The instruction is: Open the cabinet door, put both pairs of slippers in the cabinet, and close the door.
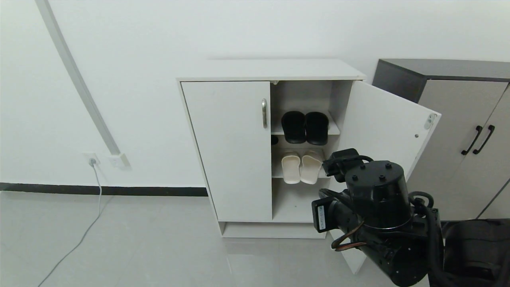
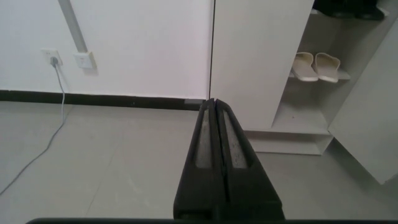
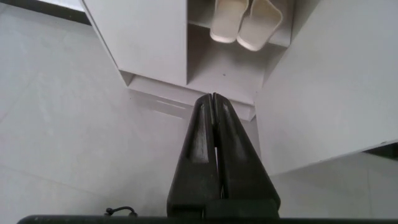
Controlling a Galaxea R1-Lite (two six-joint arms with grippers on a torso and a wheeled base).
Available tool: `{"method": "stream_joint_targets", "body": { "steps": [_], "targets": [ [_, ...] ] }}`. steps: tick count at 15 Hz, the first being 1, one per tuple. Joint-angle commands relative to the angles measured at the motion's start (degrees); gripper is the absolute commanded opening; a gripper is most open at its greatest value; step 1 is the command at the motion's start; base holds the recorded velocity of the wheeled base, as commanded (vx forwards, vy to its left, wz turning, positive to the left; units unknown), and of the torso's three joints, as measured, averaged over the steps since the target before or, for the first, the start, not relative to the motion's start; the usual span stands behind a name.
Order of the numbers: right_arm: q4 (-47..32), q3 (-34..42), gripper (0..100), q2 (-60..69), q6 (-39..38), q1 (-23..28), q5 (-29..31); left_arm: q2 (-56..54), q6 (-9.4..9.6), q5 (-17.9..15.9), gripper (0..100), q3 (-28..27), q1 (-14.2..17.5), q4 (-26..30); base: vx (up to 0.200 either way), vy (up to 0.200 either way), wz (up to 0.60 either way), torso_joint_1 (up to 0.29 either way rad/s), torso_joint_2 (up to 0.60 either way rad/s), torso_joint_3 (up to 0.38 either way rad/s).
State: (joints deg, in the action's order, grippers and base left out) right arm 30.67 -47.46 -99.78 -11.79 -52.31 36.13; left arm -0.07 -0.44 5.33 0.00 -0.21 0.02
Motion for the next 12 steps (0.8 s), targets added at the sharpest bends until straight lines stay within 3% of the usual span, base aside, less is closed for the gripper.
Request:
{"method": "stream_joint_targets", "body": {
  "steps": [1, 12],
  "targets": [
    [0.0, 0.0, 0, 0.0, 0.0, 0.0, 0.0, 0.1, 0.0, 0.0, 0, 0.0, 0.0, 0.0, 0.0, 0.0, 0.0, 0.134, -0.46, -0.325],
    [0.0, -0.1, 0, 0.0, 0.0, 0.0, 0.0, 0.1, 0.0, -0.1, 0, 0.0, 0.0, 0.0, 0.0, 0.0, 0.0, 0.167, -0.48, -0.317]
  ]
}}
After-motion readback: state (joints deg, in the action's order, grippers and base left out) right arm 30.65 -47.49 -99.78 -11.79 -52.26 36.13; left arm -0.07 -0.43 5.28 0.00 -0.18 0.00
